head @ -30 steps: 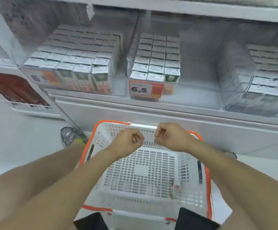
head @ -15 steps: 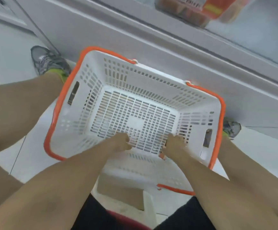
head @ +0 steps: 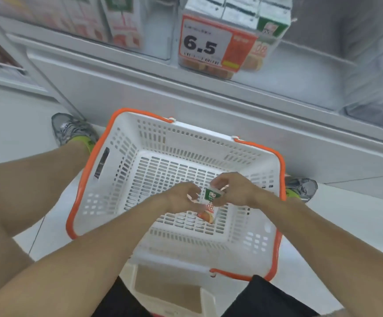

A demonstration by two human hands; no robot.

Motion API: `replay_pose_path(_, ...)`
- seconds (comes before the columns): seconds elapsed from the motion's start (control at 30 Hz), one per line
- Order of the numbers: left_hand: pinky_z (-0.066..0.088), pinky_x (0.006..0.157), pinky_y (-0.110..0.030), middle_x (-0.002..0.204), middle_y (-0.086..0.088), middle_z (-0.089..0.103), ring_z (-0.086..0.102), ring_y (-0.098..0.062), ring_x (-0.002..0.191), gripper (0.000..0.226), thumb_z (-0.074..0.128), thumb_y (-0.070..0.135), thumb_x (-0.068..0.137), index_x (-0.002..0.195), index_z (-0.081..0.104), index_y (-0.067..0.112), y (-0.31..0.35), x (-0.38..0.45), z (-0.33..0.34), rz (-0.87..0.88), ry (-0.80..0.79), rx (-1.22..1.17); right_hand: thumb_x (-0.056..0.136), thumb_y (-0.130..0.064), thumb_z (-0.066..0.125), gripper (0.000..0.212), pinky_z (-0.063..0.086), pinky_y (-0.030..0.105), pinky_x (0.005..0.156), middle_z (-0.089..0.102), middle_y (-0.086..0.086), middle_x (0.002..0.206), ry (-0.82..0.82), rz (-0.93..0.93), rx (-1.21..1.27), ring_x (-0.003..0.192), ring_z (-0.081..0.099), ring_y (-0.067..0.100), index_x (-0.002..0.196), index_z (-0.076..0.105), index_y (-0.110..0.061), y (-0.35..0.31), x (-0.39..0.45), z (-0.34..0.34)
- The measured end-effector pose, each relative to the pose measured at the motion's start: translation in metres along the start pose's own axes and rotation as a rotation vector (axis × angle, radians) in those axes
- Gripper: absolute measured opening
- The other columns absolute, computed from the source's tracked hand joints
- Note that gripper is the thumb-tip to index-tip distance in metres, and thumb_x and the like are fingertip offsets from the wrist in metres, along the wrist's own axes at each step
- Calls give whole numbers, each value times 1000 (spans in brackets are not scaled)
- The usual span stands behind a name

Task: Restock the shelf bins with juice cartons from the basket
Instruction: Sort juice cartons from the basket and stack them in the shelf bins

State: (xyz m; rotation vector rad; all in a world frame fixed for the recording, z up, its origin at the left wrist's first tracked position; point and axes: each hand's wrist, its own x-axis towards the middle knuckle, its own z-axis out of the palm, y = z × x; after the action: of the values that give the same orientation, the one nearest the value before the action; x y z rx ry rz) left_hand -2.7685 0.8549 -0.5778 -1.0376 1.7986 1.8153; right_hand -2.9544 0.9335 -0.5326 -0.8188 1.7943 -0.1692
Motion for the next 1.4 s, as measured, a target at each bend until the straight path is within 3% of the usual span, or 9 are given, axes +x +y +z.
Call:
replay_pose_path(0.13, 55, 91, -36, 111, -9, 69, 70, -22, 93, 39, 84, 24, 77, 109, 65, 14, 82, -56, -42, 264, 49, -18, 64, -7, 92, 58, 56, 24, 73, 66, -1, 109, 59, -242, -16, 83, 68, 17, 115, 67, -21, -62, -72, -59)
replay_pose_path(0.33, 54, 71, -27, 92, -6, 71, 64, -12, 72, 33, 87, 21, 72, 98, 67, 13, 191, -133, -86, 549, 282, 139, 65, -7, 92, 46, 60, 36, 81, 73, 3, 101, 337, -605, 132, 86, 70, 25, 103, 70, -16, -110, -148, -114)
replay_pose_path(0.43, 52, 73, -24, 92, 0, 71, 64, -8, 79, 34, 85, 27, 75, 102, 68, 16, 217, -151, -101, 754, 450, 182, 67, 2, 87, 43, 59, 30, 80, 72, -3, 99, 476, -783, 311, 88, 67, 14, 101, 69, -17, -119, -159, -127)
replay_pose_path(0.53, 45, 87, -16, 104, 6, 65, 58, -1, 96, 28, 76, 30, 83, 107, 64, 22, 224, -151, -122, 969, 863, 320, 74, 6, 82, 42, 59, 29, 82, 71, -1, 103, 737, -933, 425, 93, 68, 12, 103, 67, -19, -128, -162, -140)
replay_pose_path(0.63, 32, 103, -20, 126, -4, 51, 45, -13, 119, 47, 74, 33, 83, 125, 56, 19, 219, -138, -147, 960, 1134, 499, 78, 4, 79, 43, 56, 22, 82, 69, -4, 104, 1007, -1009, 434, 97, 68, 10, 102, 62, -28, -135, -156, -153)
replay_pose_path(0.87, 34, 113, -34, 154, 4, 33, 36, -15, 140, 104, 81, 46, 71, 153, 21, 24, 216, -113, -168, 718, 981, 376, 76, -4, 84, 37, 57, 17, 78, 69, -12, 102, 976, -829, 122, 91, 68, 3, 104, 69, -23, -147, -123, -166)
replay_pose_path(1.1, 34, 114, -34, 157, 9, 30, 34, -12, 142, 102, 75, 53, 74, 154, 17, 26, 211, -116, -166, 716, 1008, 415, 84, -33, 76, 21, 49, 19, 81, 52, -10, 107, 813, -617, -185, 96, 59, -1, 102, 71, -23, -155, -106, -178)
replay_pose_path(1.23, 35, 114, -38, 156, 8, 30, 35, -14, 142, 103, 74, 55, 73, 155, 17, 28, 211, -116, -165, 719, 1001, 401, 88, -34, 71, 23, 52, 27, 89, 52, -8, 104, 775, -571, -201, 98, 59, 3, 108, 70, -24, -156, -106, -180)
replay_pose_path(1.4, 36, 114, -39, 152, 5, 34, 37, -16, 140, 104, 73, 56, 72, 155, 18, 25, 210, -114, -164, 731, 1015, 375, 92, -48, 61, 53, 46, 33, 91, 51, 4, 120, 927, -455, -200, 107, 62, 23, 139, 45, -27, -167, -105, -188)
